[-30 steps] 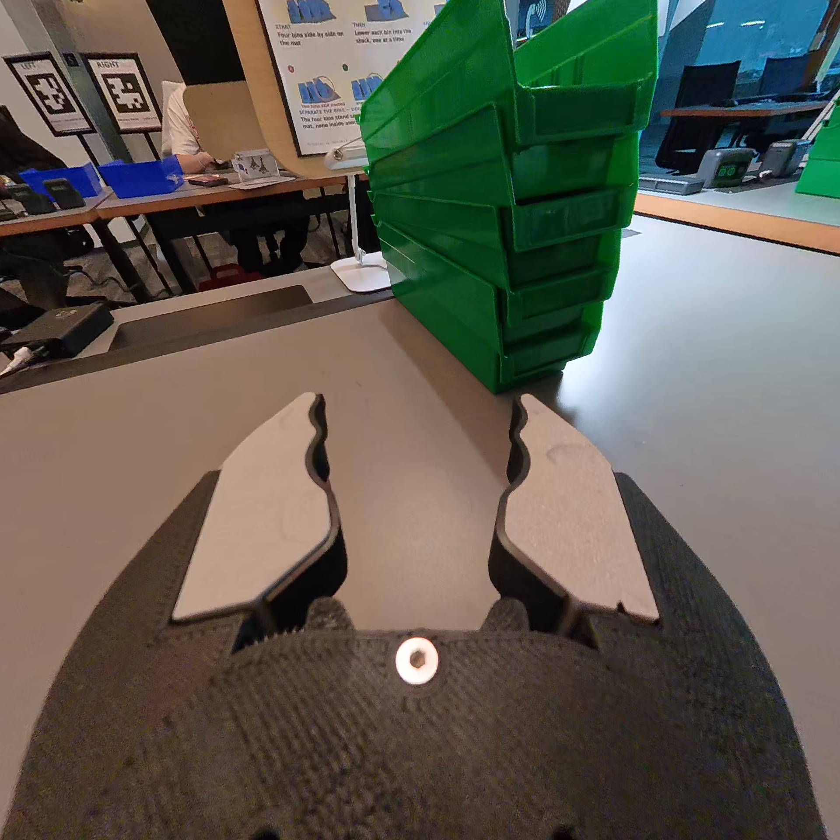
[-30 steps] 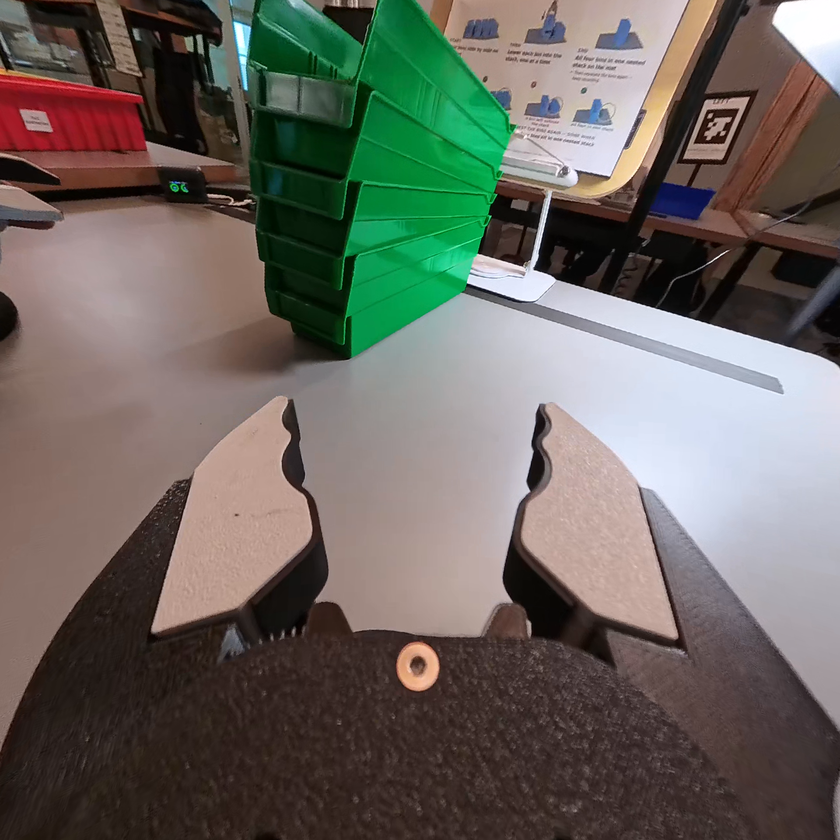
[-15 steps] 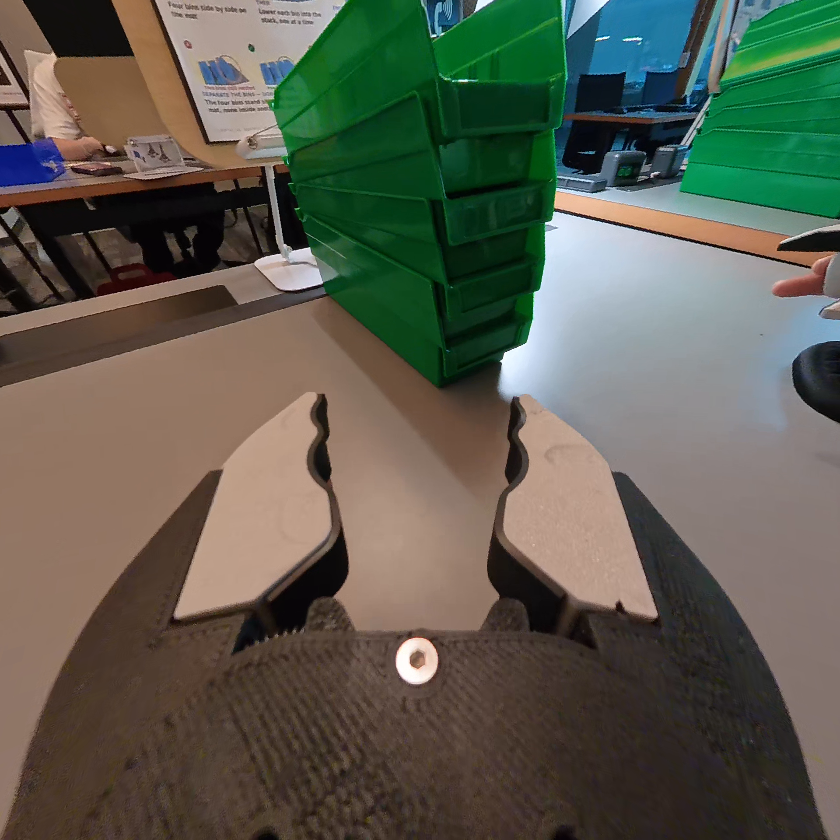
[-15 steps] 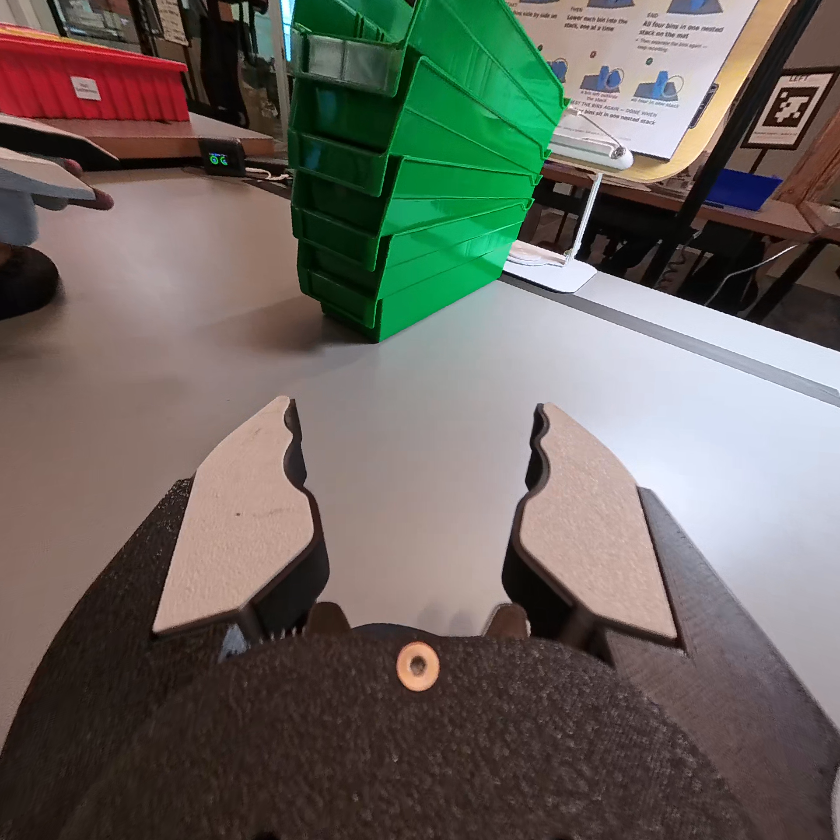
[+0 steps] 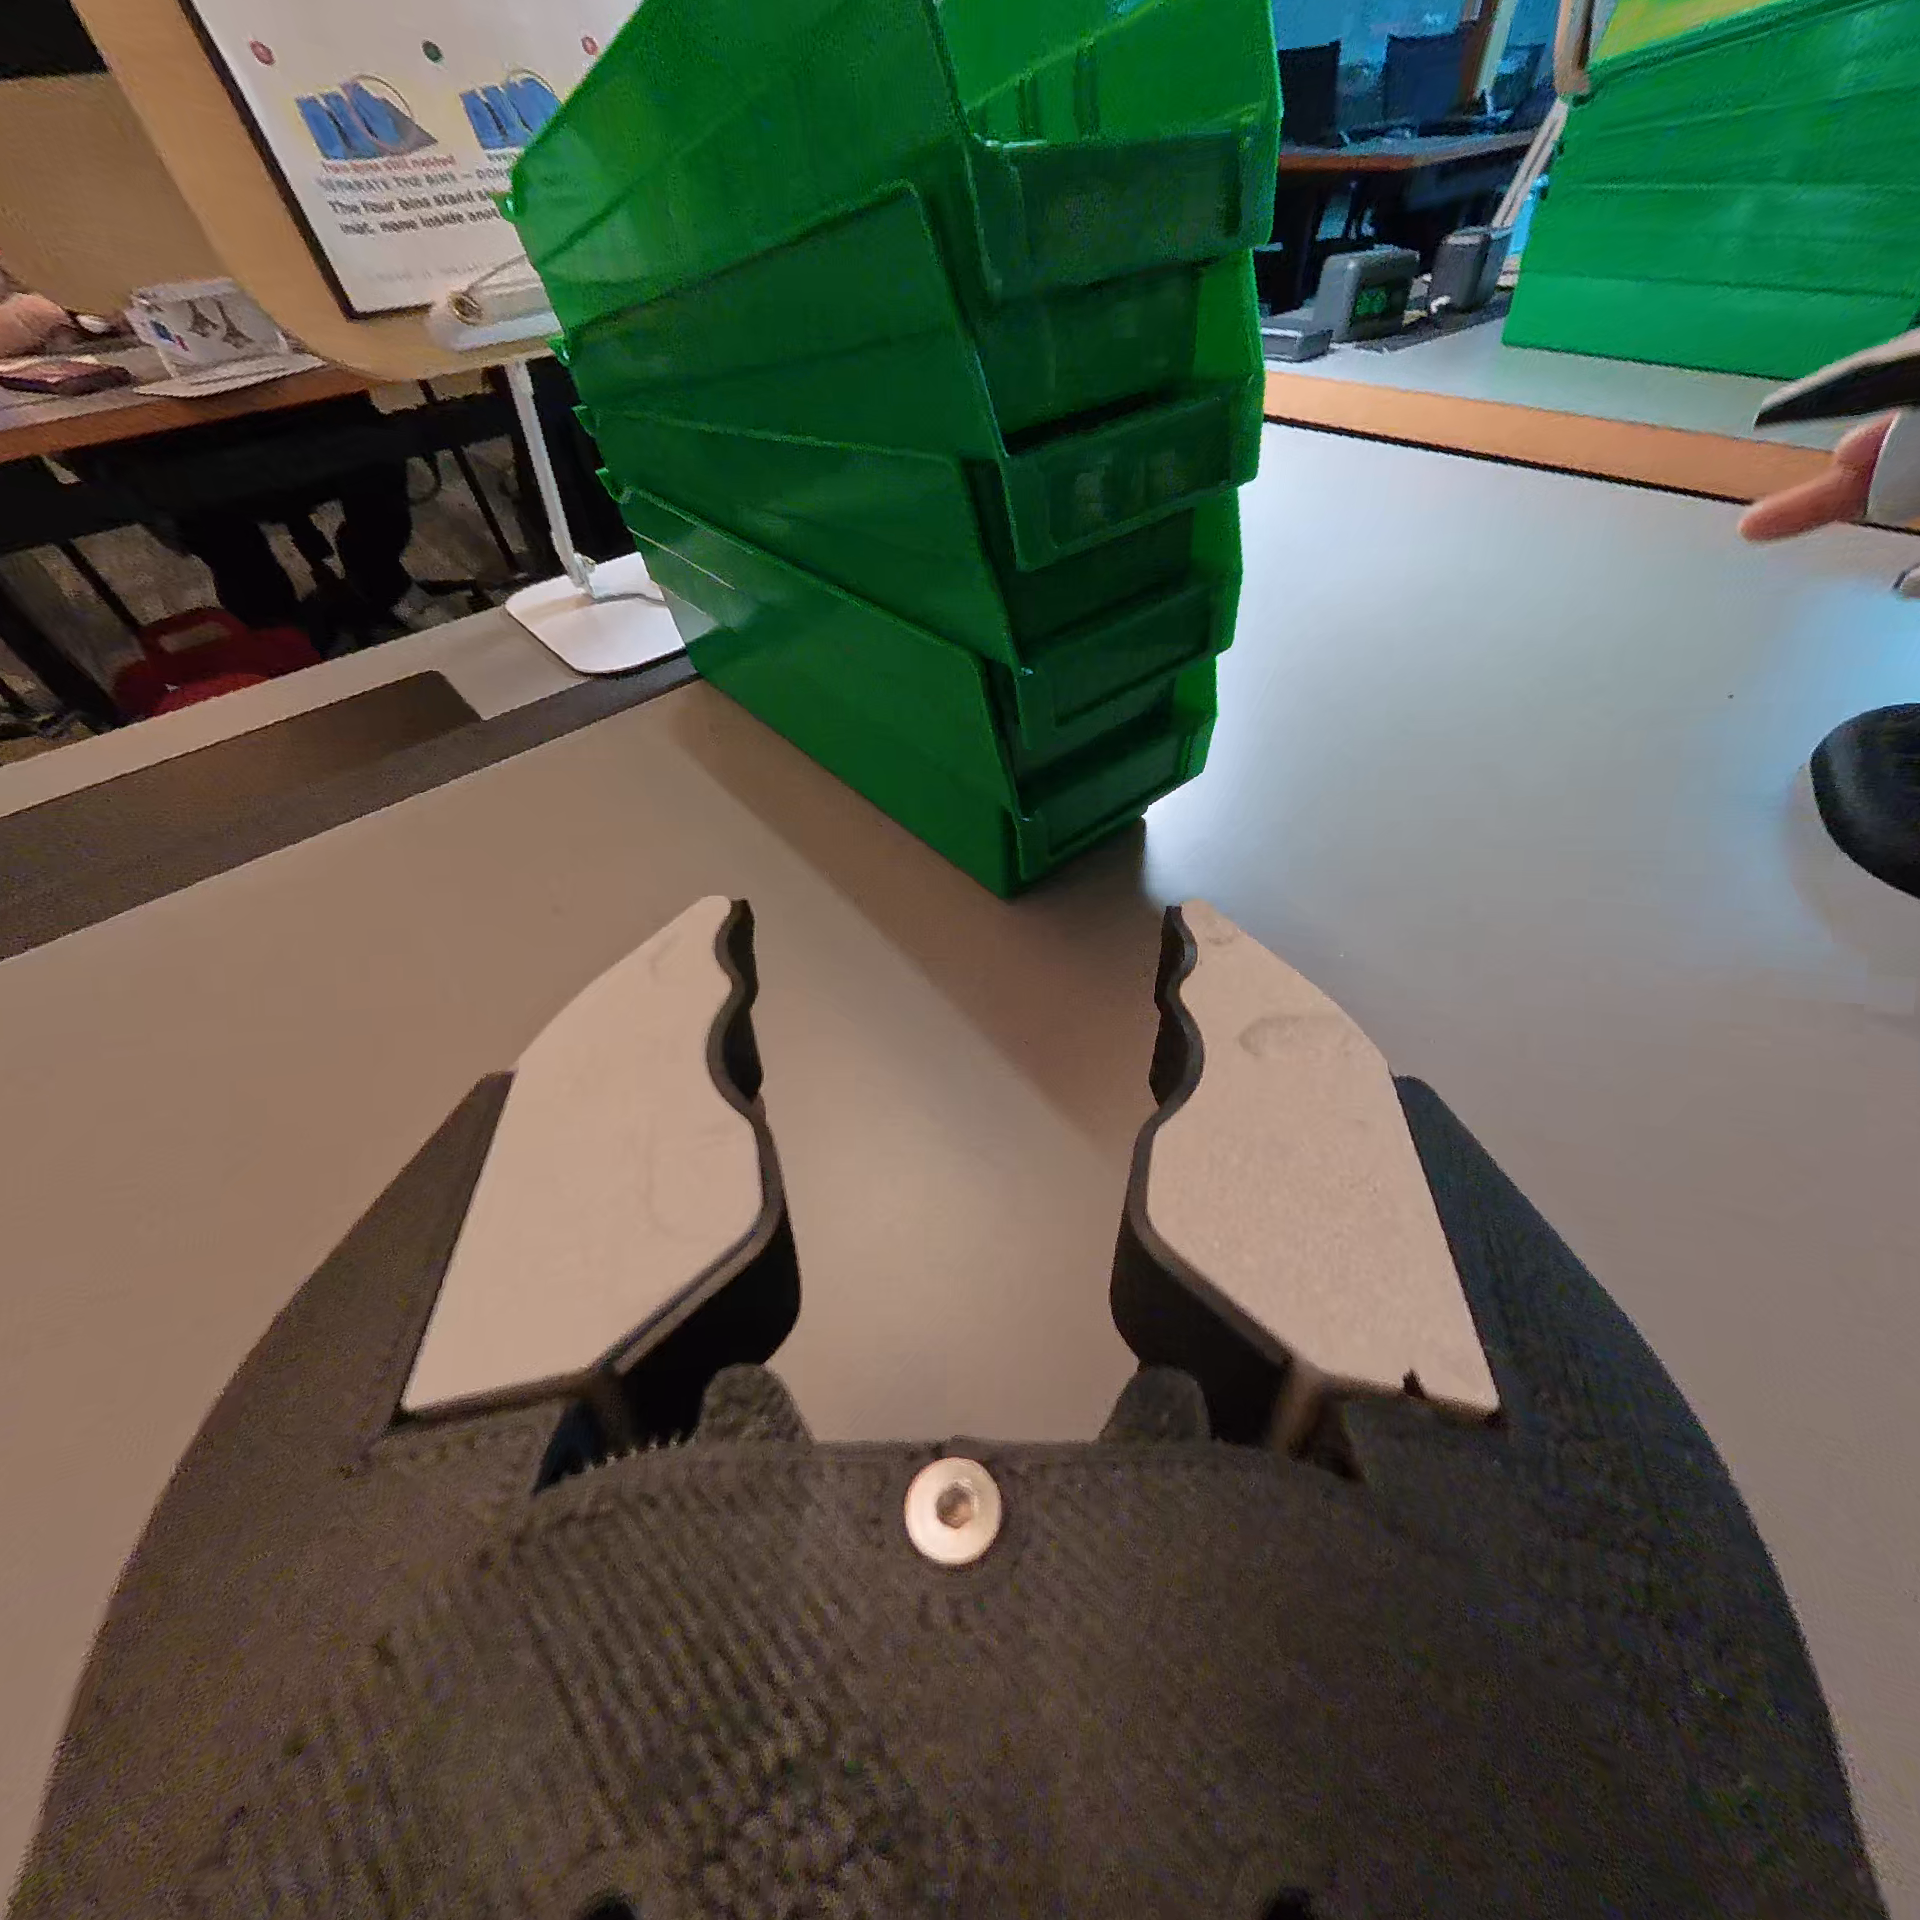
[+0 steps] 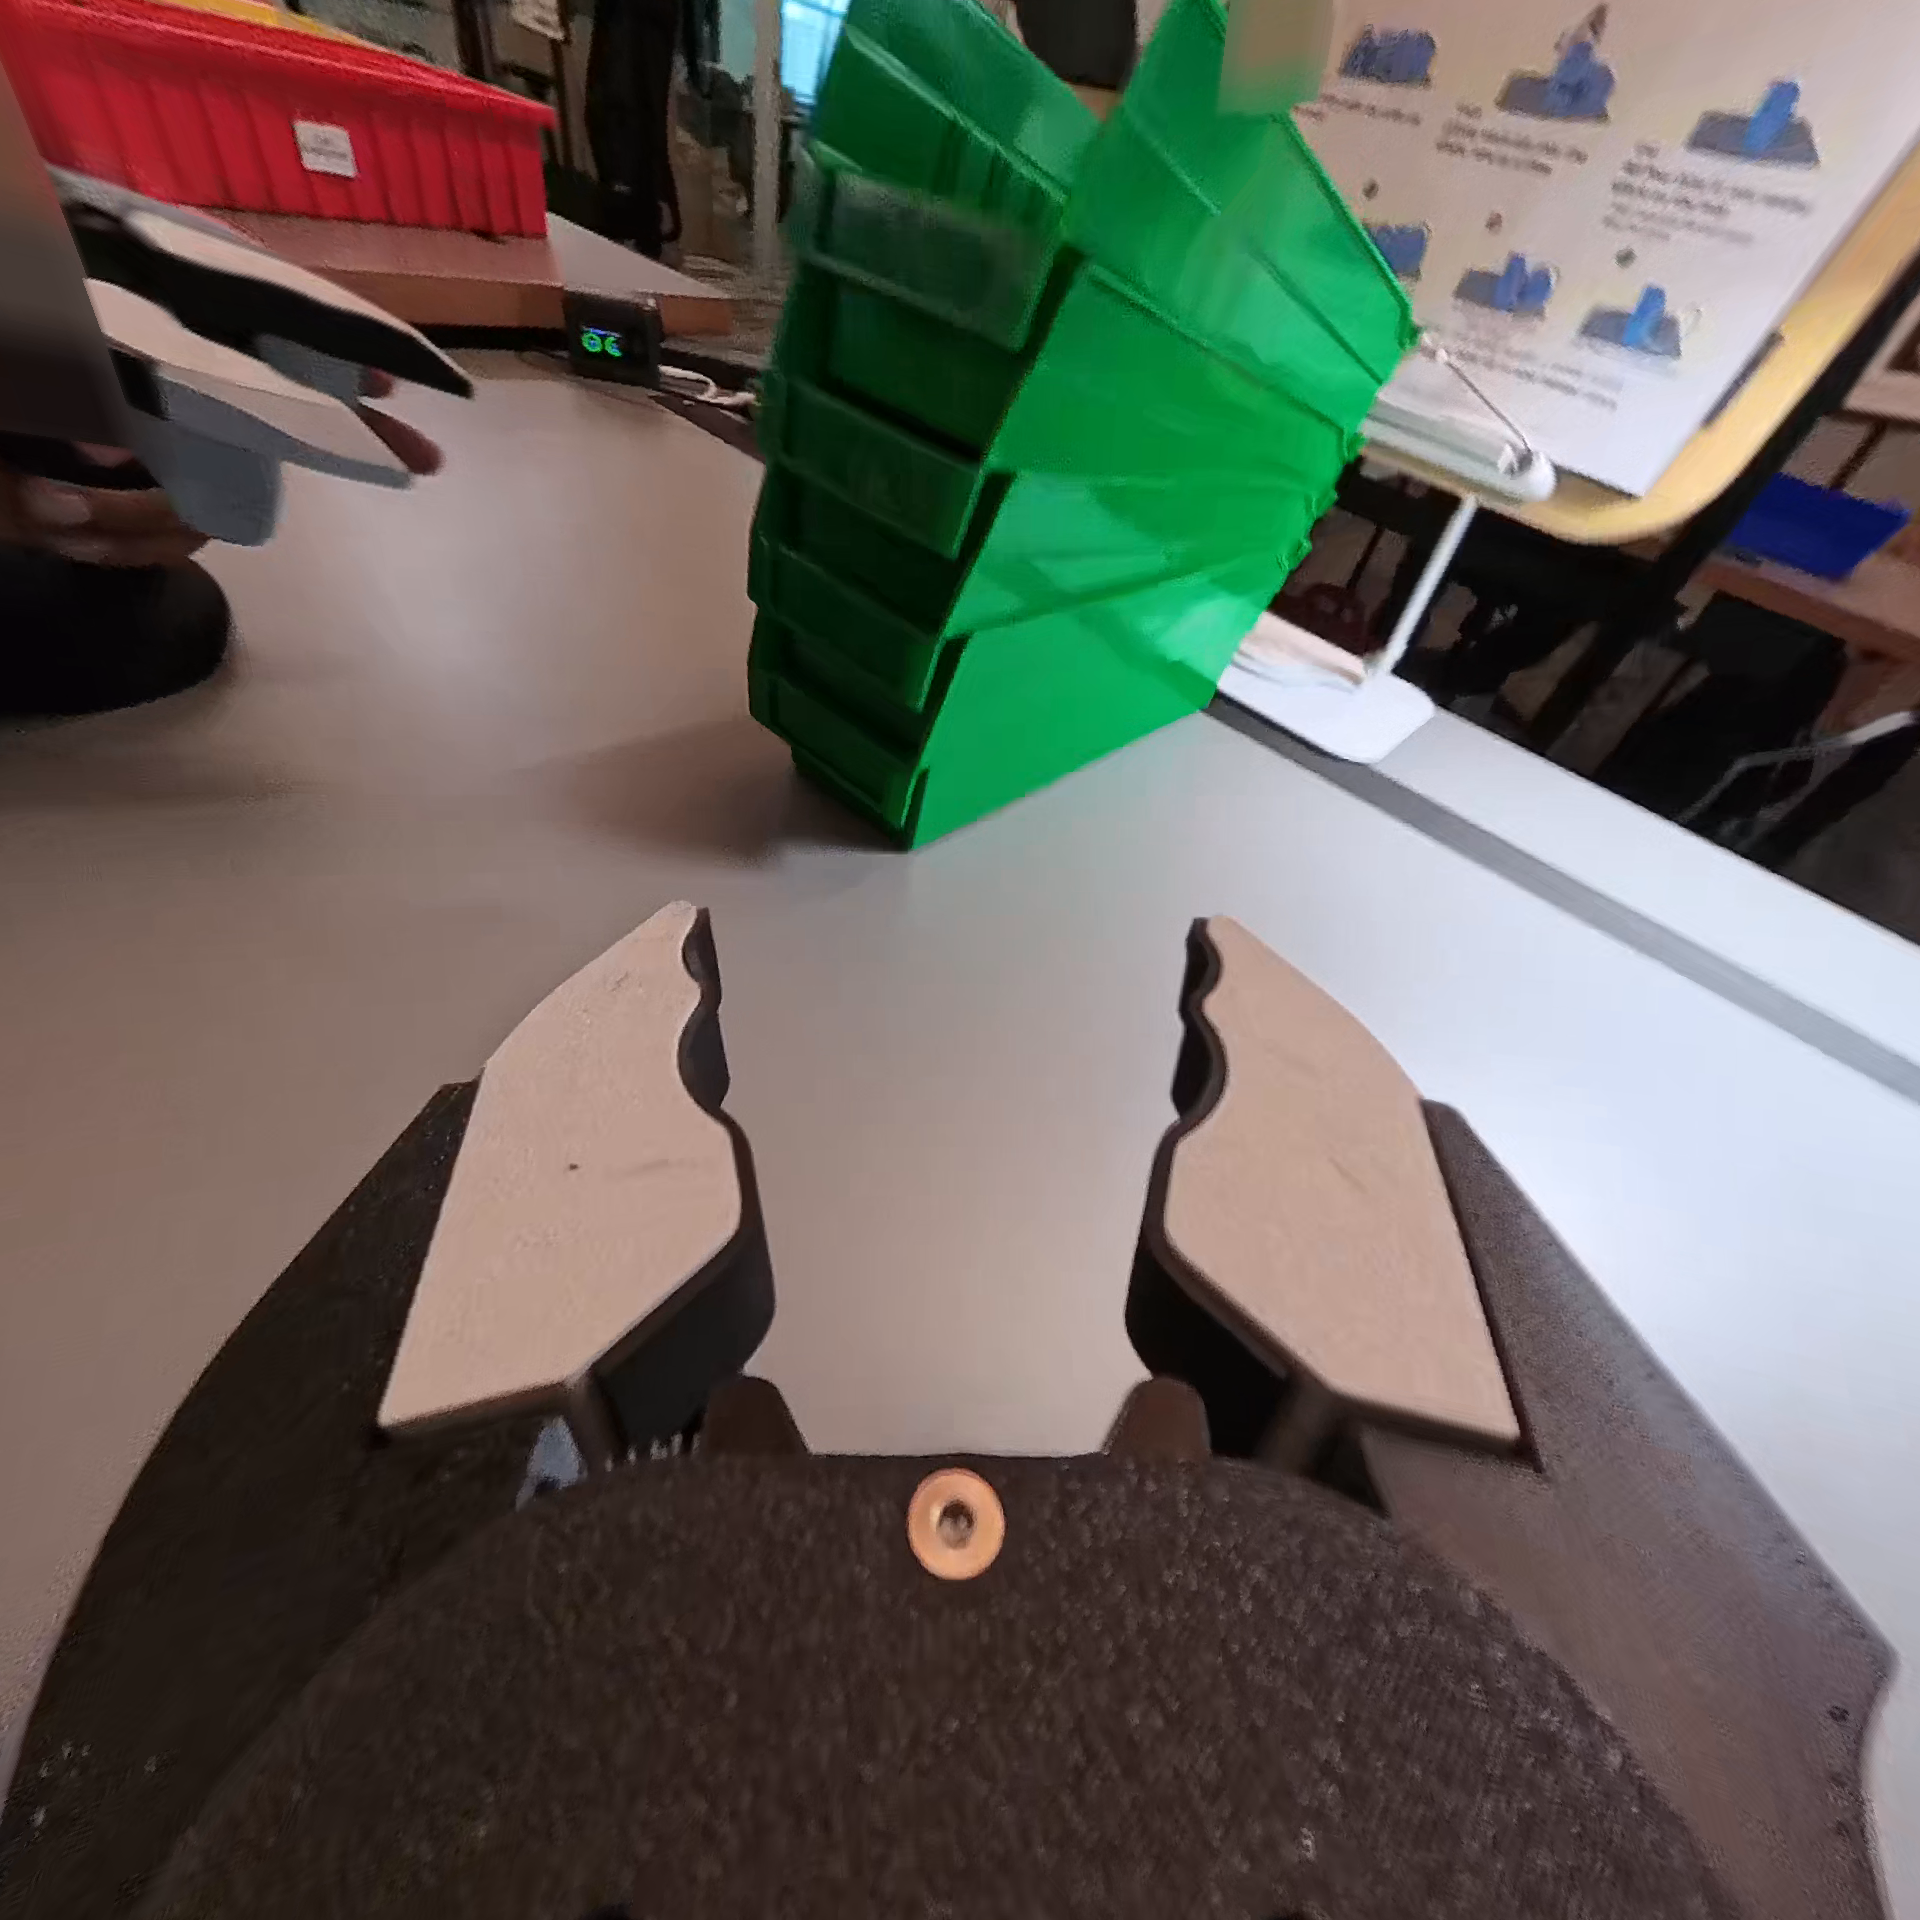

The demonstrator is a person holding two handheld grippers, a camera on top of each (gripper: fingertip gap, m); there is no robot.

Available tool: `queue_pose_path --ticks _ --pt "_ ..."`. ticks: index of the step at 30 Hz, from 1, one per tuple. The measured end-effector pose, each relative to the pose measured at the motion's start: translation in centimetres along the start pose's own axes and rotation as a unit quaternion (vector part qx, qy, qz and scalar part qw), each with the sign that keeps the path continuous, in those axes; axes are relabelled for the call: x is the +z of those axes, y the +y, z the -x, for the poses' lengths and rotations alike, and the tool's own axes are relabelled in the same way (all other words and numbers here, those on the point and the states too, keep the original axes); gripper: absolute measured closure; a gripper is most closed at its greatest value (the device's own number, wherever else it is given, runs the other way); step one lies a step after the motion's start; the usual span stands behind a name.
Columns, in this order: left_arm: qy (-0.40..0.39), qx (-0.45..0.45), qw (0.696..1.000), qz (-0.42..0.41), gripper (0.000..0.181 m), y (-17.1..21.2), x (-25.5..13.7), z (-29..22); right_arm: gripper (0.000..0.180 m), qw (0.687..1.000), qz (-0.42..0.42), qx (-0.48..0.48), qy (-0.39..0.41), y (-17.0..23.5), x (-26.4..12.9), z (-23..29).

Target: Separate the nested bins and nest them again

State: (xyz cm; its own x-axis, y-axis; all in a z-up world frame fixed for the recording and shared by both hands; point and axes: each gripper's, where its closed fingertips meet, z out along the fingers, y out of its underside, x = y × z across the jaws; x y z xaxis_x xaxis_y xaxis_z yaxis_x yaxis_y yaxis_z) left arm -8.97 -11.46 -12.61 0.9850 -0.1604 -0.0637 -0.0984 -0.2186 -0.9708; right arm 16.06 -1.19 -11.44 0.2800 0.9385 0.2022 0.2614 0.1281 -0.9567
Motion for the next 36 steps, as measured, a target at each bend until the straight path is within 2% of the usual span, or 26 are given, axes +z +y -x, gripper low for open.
queue_pose_path --ticks 7,11,14,20,25,28,36 --pt "0.018 0.007 1.000 -0.020 0.109 -1.0 4.0 3.0 0.108 0.988 0.007 -0.145 -0.046 -8.3 4.6 1.2" --pt "0.013 -0.023 0.999 -0.018 0.111 0.4 5.3 4.4 0.118 0.964 0.031 -0.254 -0.066 -12.1 8.4 2.3" --pt "0.021 -0.032 0.999 -0.009 0.111 1.5 5.1 3.8 0.119 0.938 0.074 -0.329 -0.074 -13.5 11.8 2.6" --pt "0.035 -0.021 0.999 -0.013 0.112 1.8 4.3 2.2 0.126 0.883 0.194 -0.413 -0.111 -12.8 17.2 2.6" --pt "0.044 -0.014 0.999 -0.023 0.112 1.3 4.0 1.4 0.135 0.852 0.300 -0.412 -0.120 -9.5 19.0 1.5" --pt "0.041 -0.015 0.999 -0.021 0.112 1.4 3.9 1.6 0.148 0.849 0.309 -0.415 -0.106 -9.2 19.7 1.2" --pt "0.026 -0.031 0.999 -0.018 0.116 1.6 3.7 2.9 0.148 0.832 0.319 -0.434 -0.130 -10.0 19.3 0.9"
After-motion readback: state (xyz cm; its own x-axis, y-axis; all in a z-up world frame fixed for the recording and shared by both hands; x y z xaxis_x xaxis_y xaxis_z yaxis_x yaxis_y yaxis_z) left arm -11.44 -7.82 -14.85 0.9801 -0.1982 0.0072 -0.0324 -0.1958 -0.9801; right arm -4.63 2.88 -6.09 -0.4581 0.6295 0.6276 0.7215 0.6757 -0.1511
